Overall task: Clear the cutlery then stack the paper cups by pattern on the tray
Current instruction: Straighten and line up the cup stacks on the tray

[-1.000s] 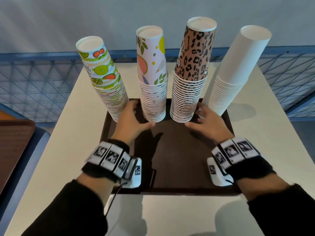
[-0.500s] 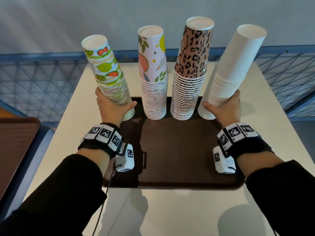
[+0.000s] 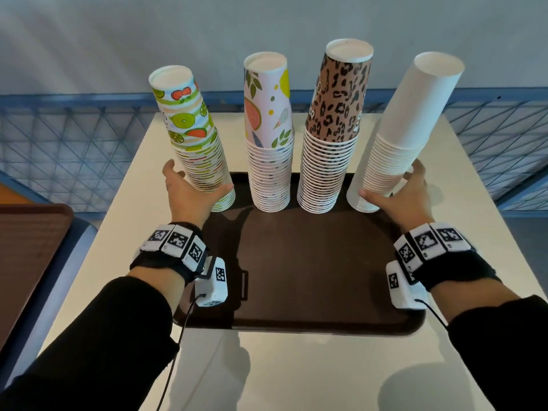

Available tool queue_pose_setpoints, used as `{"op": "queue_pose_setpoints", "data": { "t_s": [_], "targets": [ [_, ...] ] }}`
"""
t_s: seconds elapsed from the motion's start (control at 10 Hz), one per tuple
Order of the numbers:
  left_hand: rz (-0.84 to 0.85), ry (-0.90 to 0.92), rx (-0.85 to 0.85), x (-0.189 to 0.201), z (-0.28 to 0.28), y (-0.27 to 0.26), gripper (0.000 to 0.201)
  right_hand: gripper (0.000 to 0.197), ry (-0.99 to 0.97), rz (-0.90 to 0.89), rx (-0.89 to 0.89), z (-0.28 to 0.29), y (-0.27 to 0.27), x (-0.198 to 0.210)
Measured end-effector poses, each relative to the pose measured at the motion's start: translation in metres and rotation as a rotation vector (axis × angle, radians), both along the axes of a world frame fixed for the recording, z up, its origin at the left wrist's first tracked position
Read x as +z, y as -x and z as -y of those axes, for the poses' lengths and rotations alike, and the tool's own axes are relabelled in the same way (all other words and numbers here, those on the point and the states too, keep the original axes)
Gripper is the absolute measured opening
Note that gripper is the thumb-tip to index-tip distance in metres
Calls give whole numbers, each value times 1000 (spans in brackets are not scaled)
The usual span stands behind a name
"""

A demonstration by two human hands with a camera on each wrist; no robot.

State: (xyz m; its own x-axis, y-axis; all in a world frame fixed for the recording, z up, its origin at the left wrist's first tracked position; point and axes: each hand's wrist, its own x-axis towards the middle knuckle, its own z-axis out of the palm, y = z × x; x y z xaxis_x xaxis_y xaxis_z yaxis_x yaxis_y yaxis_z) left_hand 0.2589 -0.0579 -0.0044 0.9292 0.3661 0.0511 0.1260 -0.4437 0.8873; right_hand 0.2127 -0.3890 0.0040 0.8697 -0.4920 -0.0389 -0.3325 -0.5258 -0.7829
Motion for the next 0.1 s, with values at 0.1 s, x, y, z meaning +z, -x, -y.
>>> {"op": "queue_pose_setpoints", "data": {
  "t_s": [0.1],
  "targets": [
    [-22, -15, 6, 18, -9, 36, 104, 103, -41, -2, -10, 8, 37, 10]
  ]
}}
